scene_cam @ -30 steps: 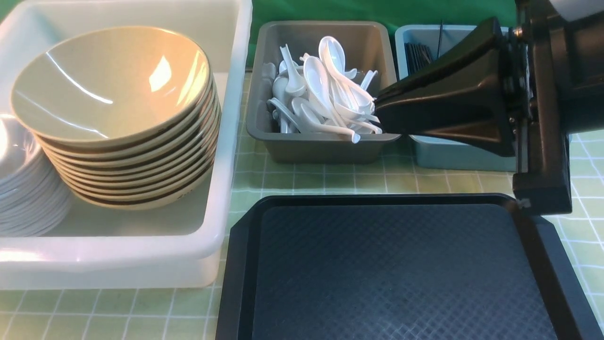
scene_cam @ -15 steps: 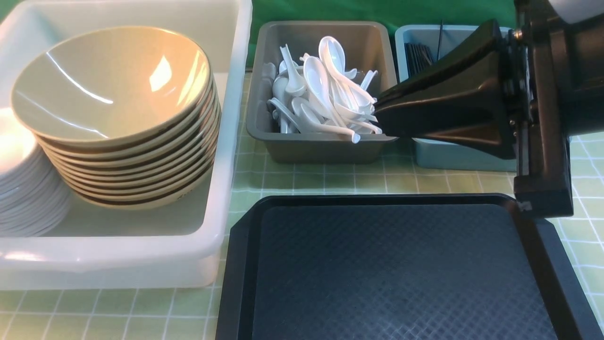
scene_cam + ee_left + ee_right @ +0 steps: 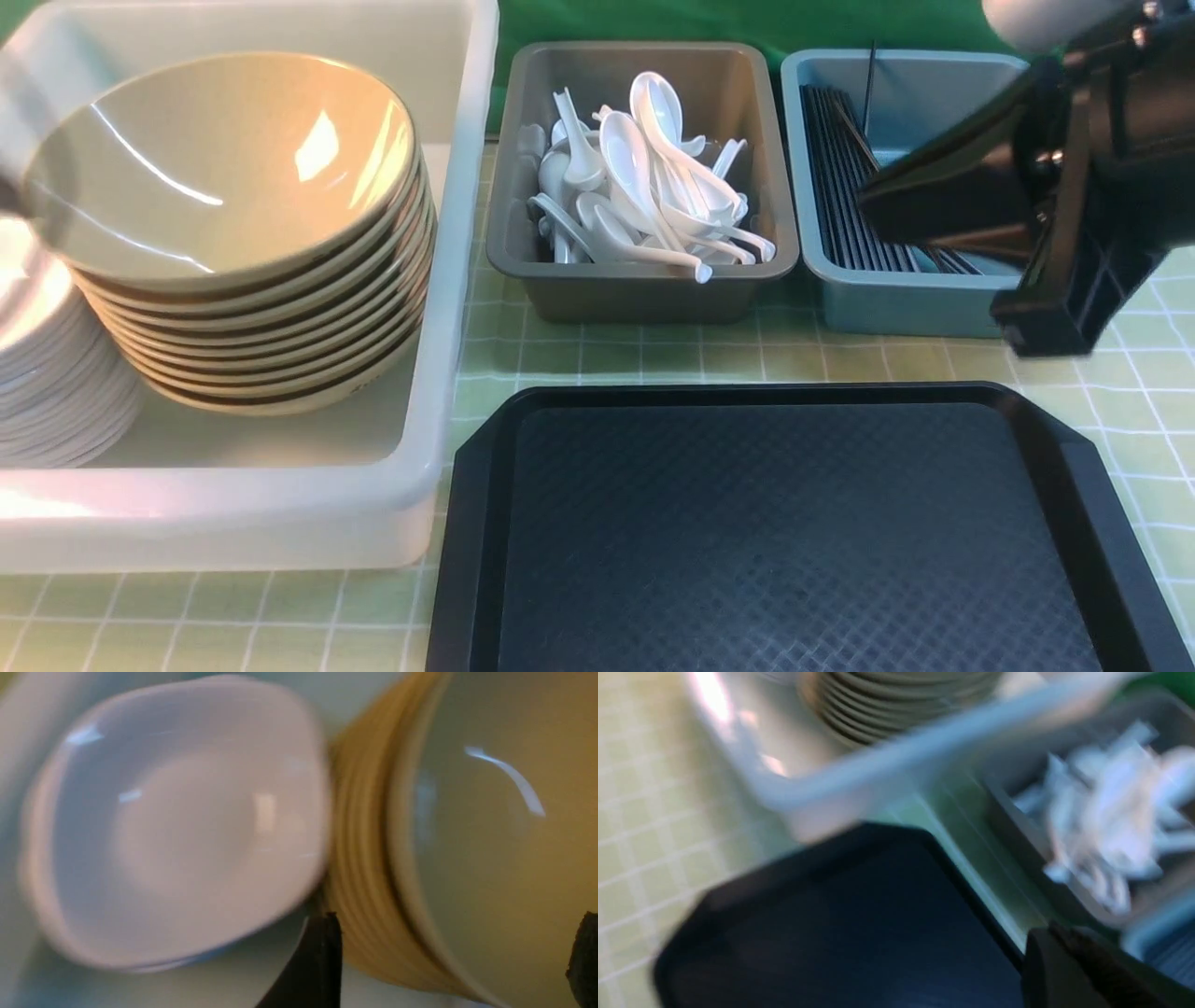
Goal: On green table put chopsticks spoon bowls plates into blue grey white boxes.
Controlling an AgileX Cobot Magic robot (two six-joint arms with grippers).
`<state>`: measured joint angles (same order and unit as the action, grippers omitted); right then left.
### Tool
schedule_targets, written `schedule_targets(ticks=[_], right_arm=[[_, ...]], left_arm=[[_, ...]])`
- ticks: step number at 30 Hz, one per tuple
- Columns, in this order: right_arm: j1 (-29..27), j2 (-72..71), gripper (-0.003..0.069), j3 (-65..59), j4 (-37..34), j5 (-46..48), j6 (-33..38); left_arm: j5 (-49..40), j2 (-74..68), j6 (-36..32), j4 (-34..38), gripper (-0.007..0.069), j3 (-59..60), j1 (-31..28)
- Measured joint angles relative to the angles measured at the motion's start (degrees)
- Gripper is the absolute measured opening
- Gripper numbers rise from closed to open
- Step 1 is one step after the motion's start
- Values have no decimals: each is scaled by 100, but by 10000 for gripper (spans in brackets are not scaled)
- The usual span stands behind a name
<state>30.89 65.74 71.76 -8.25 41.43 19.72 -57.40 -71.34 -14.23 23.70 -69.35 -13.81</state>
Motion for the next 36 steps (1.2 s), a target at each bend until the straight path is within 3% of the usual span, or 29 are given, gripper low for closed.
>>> schedule_targets(ticks=[2, 3, 4, 7, 13, 16, 24, 30, 36], right_arm=[[-17, -70, 48, -149, 639, 11, -718], [-15, -81, 48, -170, 639, 17, -791], [-71, -191, 48, -340, 977, 43, -1245], [-146, -599, 50, -813, 1415, 64, -1848], [-170, -2219, 55, -2173, 1765, -334, -2490], [-178, -3432, 55, -3052, 1782, -958, -2570], [-178, -5822, 55, -4962, 1794, -1743, -2860], [-178, -6228, 22, -5199, 1794, -1955, -3057], [-178, -6228, 21, -5199, 1794, -2034, -3047]], left_arm=[[-93, 134, -304, 150, 624, 0, 812], [-117, 154, -332, 163, 617, 0, 899], [-226, 215, -511, 193, 584, 0, 1468], [-496, 319, -576, 193, 470, 0, 2332], [-860, 753, -553, 151, 142, 30, 2774], [-901, 1297, -450, 250, 28, 315, 2793], [-416, 3426, 58, 842, -1, 2225, 2795], [804, 4722, 637, 1812, -1, 3627, 2795], [1505, 5206, 667, 1991, -1, 3971, 2795]])
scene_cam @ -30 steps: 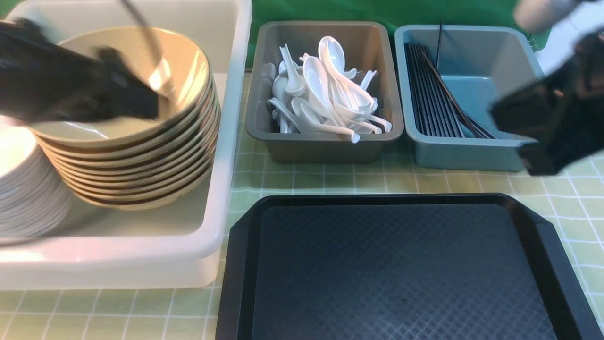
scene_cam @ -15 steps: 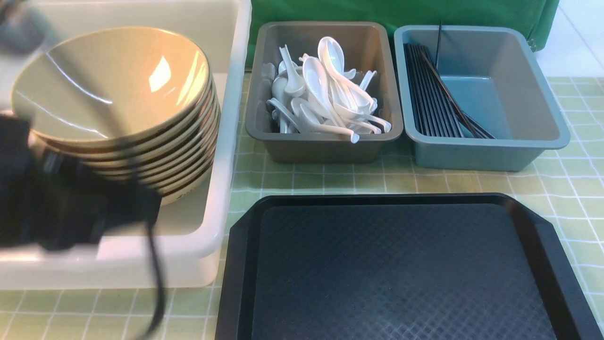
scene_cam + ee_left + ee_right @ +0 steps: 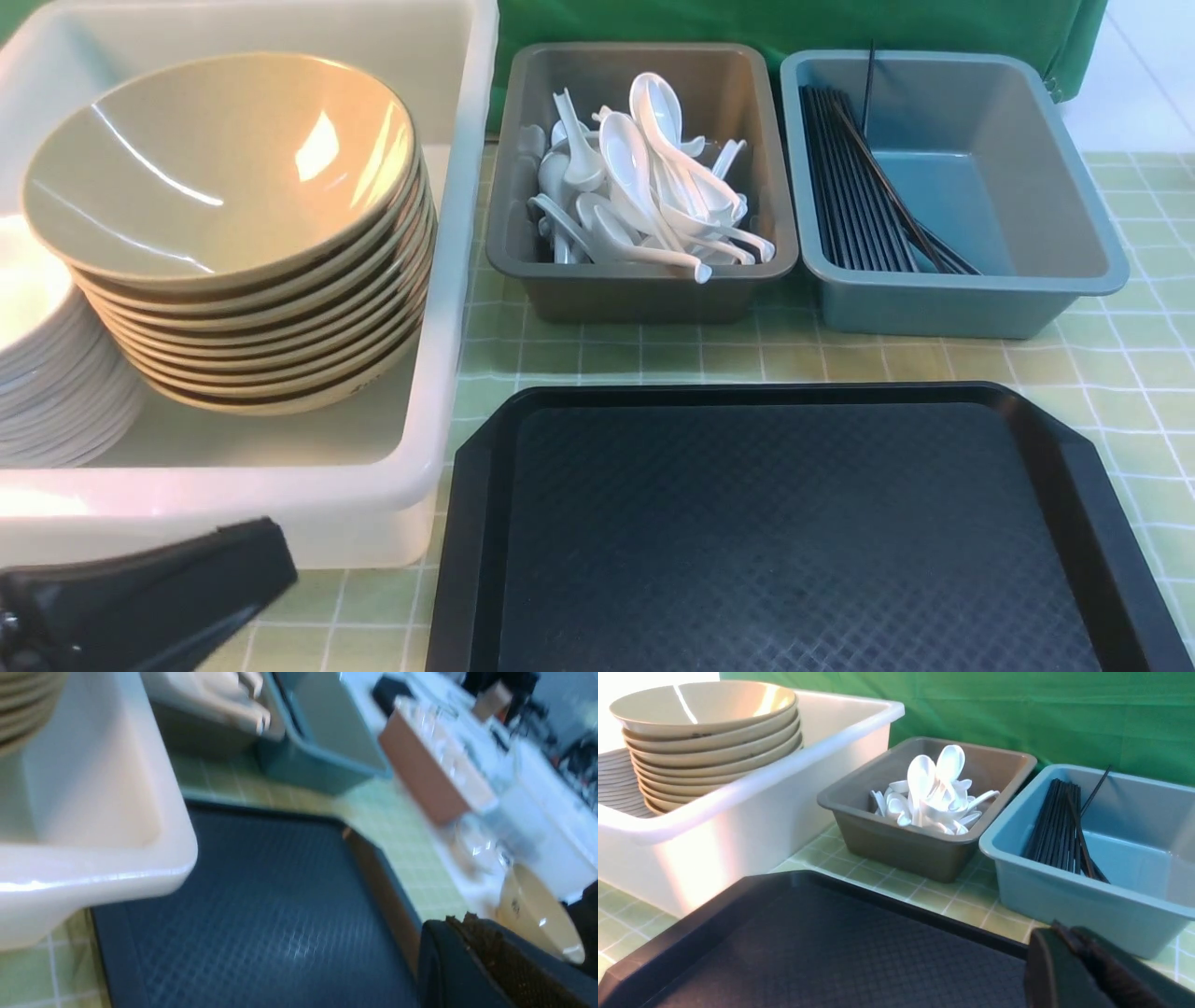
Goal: On green table put chopsticks spoon bowls plates into blue grey white boxes.
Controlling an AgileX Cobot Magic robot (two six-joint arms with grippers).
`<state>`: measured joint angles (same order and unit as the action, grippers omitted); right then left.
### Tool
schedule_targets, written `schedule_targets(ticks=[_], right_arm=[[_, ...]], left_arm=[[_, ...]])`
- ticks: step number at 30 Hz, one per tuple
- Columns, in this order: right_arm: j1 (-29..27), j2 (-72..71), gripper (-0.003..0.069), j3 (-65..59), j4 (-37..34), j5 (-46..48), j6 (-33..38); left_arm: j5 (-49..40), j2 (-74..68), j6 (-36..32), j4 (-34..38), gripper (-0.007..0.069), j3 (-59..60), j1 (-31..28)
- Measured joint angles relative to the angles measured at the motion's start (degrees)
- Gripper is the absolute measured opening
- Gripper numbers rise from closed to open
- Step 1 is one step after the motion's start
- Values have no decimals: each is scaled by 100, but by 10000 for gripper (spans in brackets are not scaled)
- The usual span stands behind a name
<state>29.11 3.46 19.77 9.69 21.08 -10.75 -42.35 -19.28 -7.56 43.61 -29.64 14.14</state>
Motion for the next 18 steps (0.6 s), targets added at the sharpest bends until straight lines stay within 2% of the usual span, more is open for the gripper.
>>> schedule_targets(ticks=[15, 18], right_arm=[[0, 0, 27, 0, 0, 202, 0], [0, 0, 34, 0, 5, 209, 0]], left_arm=[[22, 68, -16, -9, -1, 37, 0], [256, 439, -560, -908, -1, 211, -47]])
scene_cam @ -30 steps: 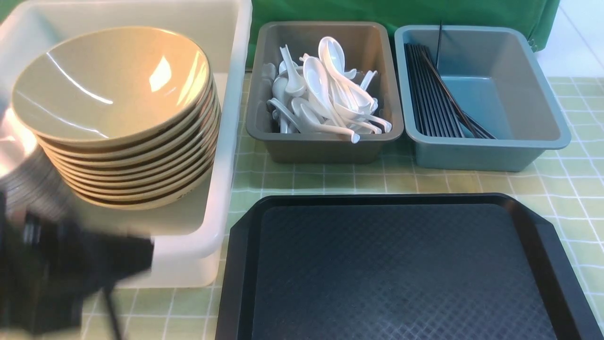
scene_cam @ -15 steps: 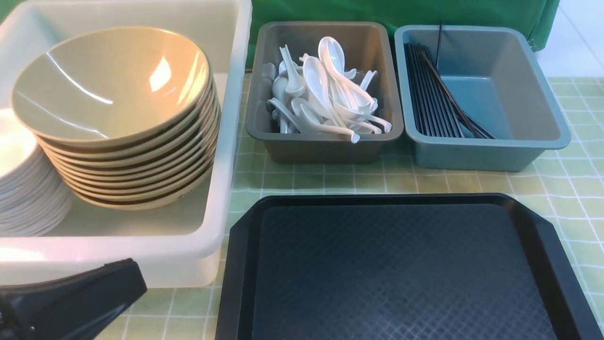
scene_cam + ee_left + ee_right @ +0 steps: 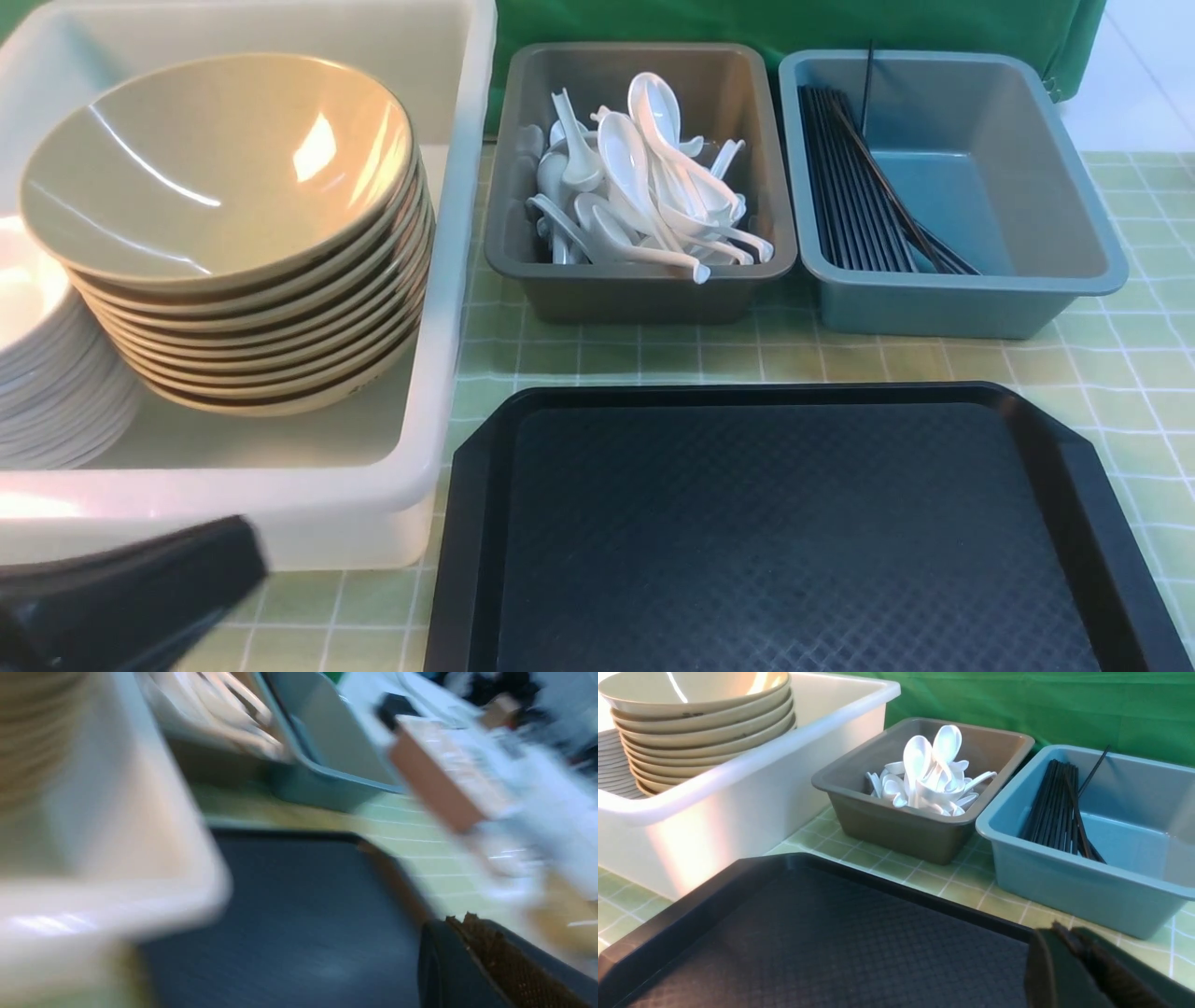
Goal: On green table put chopsticks spoon bowls plates into blue grey white boxes.
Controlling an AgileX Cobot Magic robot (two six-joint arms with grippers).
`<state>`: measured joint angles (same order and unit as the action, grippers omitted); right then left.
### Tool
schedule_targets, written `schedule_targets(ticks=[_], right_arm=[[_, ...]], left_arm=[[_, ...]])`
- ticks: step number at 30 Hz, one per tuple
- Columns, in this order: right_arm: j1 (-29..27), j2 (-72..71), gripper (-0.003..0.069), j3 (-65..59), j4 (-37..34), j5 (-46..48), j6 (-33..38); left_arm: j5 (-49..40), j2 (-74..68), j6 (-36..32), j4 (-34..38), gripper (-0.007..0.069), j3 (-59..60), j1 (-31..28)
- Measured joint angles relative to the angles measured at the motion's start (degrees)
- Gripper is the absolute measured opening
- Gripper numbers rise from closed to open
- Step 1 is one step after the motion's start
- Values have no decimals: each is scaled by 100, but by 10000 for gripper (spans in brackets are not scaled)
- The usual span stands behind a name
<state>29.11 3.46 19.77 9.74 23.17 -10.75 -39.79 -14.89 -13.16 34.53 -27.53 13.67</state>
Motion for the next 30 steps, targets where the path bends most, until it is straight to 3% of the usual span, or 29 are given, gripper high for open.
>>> schedule_targets(ticks=[3, 4, 7, 8, 10, 15, 22, 30], right_arm=[[0, 0, 37, 0, 0, 7, 0], [0, 0, 38, 0, 0, 7, 0], [0, 0, 39, 0, 0, 7, 0], [0, 0, 41, 0, 0, 7, 0], [0, 0, 43, 0, 0, 11, 0], [0, 0, 47, 0, 0, 12, 0], [0, 0, 55, 0, 0, 29, 0], [0, 0, 62, 0, 0, 29, 0]], left_arm=[[388, 382, -142, -916, -1, 301, -70], [819, 632, 189, -1717, -1, 620, -182], [1261, 857, 916, -2671, -1, 1109, -388], [1542, 1062, 1462, -3389, -1, 1636, -581], [1789, 1313, 1810, -3699, -1, 2039, -683], [1889, 1551, 1994, -3453, -1, 2847, -755], [1937, 1562, 1091, -3207, -1, 2862, -755], [2023, 1562, 936, -3137, -1, 2874, -755]])
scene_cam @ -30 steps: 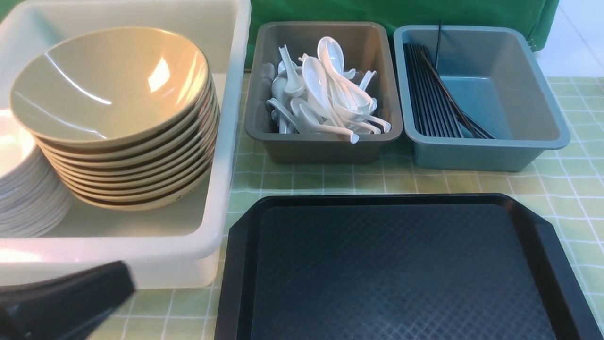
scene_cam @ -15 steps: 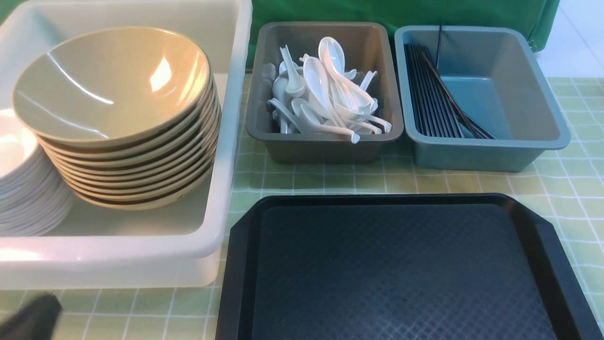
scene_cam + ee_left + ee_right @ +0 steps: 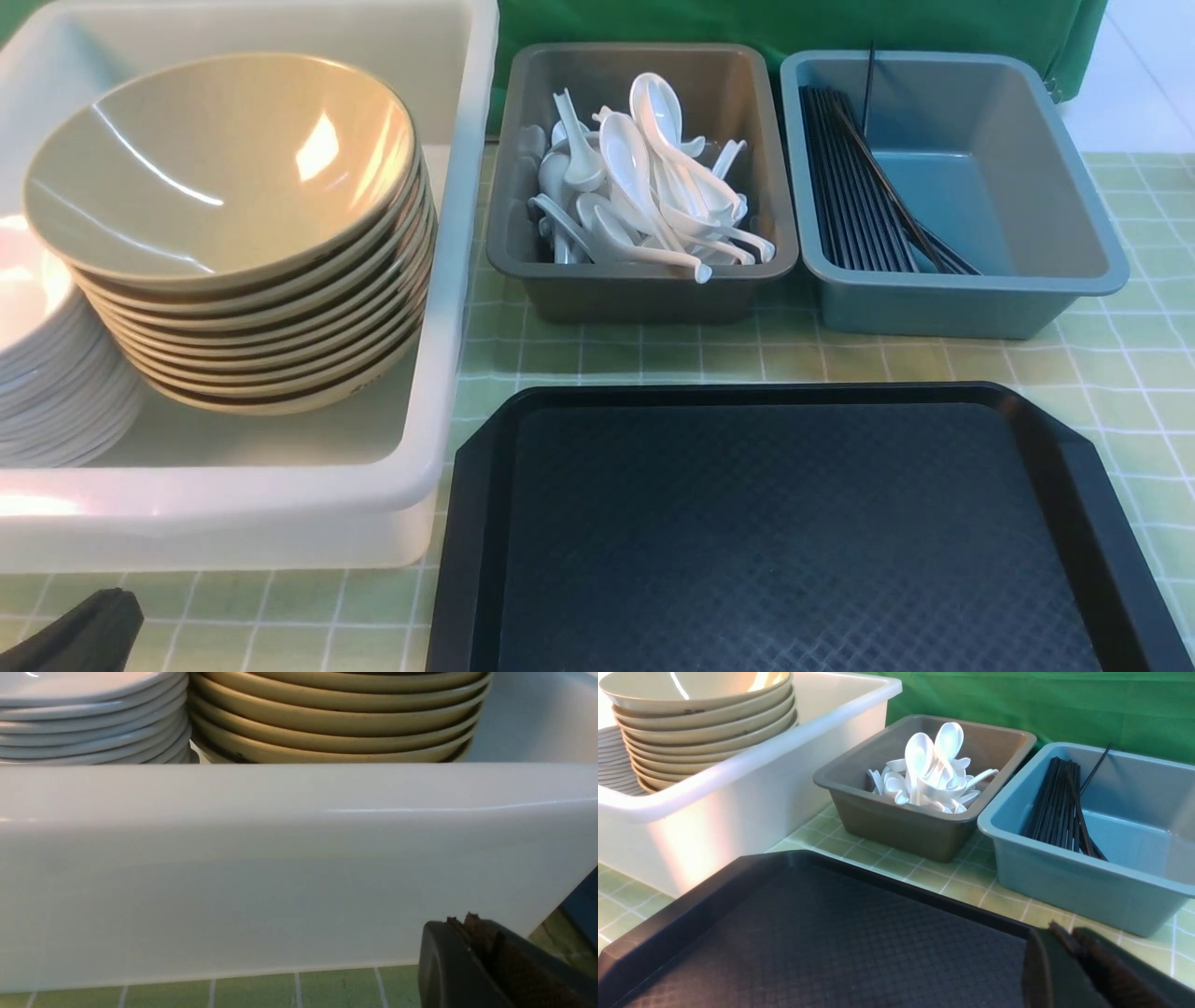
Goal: On green table put chopsticks spoon bowls plates into blue grey white boxes.
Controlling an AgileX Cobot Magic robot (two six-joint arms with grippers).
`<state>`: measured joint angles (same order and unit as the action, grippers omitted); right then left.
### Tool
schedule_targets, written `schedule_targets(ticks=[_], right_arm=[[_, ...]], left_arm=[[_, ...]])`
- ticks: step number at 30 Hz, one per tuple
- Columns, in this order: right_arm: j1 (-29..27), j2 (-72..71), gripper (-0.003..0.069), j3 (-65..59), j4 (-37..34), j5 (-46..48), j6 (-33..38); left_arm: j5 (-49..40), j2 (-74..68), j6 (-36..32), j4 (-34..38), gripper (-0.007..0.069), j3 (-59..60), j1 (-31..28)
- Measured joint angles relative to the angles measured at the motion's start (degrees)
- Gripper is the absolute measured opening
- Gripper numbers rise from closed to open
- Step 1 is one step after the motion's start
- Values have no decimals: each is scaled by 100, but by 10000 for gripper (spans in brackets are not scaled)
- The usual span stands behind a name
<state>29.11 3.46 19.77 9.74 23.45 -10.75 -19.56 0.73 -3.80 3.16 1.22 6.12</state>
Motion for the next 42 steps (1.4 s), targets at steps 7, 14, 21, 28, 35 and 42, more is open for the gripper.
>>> schedule_targets(ticks=[7, 14, 21, 28, 35, 42], right_arm=[[0, 0, 70, 0, 0, 0, 0], [0, 0, 76, 0, 0, 0, 0], [-240, 0, 80, 0, 0, 0, 0], [-1881, 0, 87, 0, 0, 0, 0], [-2900, -147, 90, -40, 109, 73, 647], [-3145, -415, 95, -571, 129, 102, 1207]], left_arm=[[37, 0, 0, 0, -1, 11, -300], [37, 0, 0, 0, -1, 11, -576], [41, 0, 0, 0, -1, 11, -576], [41, 0, 0, 0, -1, 11, -576], [53, 0, 0, 0, -1, 15, -576], [68, 0, 0, 0, -1, 15, -576]])
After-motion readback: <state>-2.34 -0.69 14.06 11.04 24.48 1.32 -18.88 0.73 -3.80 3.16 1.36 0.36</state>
